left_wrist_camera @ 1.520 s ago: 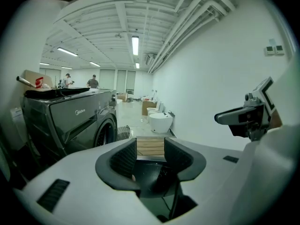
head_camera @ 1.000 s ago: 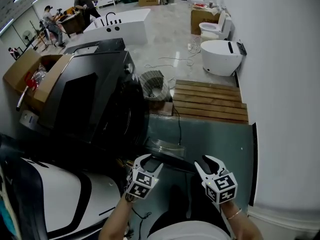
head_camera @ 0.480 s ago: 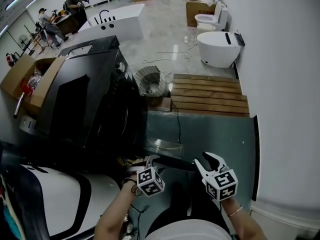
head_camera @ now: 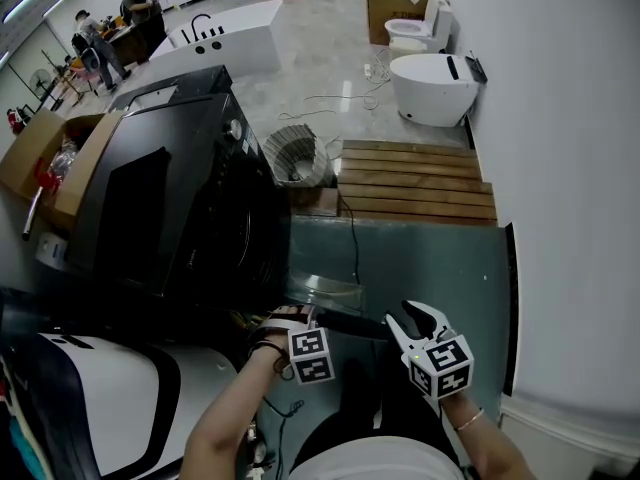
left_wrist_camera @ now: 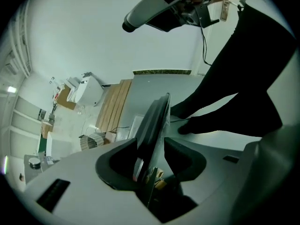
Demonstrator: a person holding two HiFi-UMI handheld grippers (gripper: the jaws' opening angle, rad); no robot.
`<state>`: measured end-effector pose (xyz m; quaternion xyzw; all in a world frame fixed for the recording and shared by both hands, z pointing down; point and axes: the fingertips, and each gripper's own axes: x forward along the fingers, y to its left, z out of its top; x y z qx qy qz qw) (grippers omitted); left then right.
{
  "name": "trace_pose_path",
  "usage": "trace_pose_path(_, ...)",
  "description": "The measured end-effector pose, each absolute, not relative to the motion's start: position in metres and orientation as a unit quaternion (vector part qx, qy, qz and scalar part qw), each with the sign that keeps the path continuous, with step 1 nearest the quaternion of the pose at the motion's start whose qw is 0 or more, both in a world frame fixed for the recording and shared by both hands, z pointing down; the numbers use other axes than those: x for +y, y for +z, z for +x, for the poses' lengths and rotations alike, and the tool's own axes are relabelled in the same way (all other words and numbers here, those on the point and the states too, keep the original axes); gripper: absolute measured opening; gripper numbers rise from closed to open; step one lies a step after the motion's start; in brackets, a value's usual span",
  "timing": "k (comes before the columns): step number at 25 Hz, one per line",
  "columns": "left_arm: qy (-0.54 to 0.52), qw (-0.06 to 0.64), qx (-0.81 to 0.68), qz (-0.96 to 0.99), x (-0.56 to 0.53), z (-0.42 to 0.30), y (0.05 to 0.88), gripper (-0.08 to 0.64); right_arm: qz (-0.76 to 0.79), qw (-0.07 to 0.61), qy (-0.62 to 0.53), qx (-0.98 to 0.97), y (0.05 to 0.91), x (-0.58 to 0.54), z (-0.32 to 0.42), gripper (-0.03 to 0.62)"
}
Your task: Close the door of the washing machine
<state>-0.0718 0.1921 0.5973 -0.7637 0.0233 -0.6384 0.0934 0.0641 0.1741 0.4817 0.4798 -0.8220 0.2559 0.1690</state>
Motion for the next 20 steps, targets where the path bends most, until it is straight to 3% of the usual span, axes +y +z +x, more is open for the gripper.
trace_pose_path(4, -0.645, 0.106, 0.021, -0.756, 0.185, -0.07, 0.604, 0.173, 0.48, 0.17, 0.258, -0.821, 0.485, 0.172, 0.066, 0.138)
trace_pose_path(20, -0.626, 0.067, 0.09, -0.772, 0.125, -0.053, 0.609, 0.173, 0.459, 0.206, 0.251, -0.827, 0.515, 0.148, 0.074, 0.138)
